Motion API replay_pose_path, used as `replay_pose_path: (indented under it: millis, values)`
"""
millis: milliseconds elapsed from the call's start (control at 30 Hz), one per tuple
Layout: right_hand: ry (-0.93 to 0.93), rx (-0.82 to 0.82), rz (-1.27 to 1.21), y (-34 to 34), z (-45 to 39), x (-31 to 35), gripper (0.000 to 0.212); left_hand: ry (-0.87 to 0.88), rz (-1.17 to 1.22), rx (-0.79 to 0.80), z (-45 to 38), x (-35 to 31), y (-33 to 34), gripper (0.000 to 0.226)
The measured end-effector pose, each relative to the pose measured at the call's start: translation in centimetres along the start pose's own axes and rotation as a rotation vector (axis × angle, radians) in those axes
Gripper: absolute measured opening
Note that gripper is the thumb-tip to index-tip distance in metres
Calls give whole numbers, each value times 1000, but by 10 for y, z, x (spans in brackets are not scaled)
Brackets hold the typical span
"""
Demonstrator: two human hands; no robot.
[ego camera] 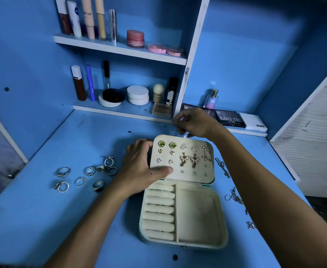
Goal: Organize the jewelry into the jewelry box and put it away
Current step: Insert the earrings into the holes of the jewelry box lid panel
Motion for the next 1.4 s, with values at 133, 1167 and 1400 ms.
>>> replay_pose_path:
  millis: [133,1167,1400]
  values:
    - [18,-36,-184,-22,30,-6,5,51,-32,-66,7,-11,-8,71]
    - [-32,178,-180,16,94,-7,13,605,-334,-122,51,-44,-9,69]
    - [-91,354,-111,35,99,16,7,641,-292,-138,54,-47,-11,55]
Point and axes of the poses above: each hand's wrist, its own z-axis away from the middle knuckle, its own y-axis out of the palm, x = y × z, the point moved 8 cm from there along -z, towards the middle knuckle, and after that the axes turned 9 degrees about z, right-handed, at the moved point
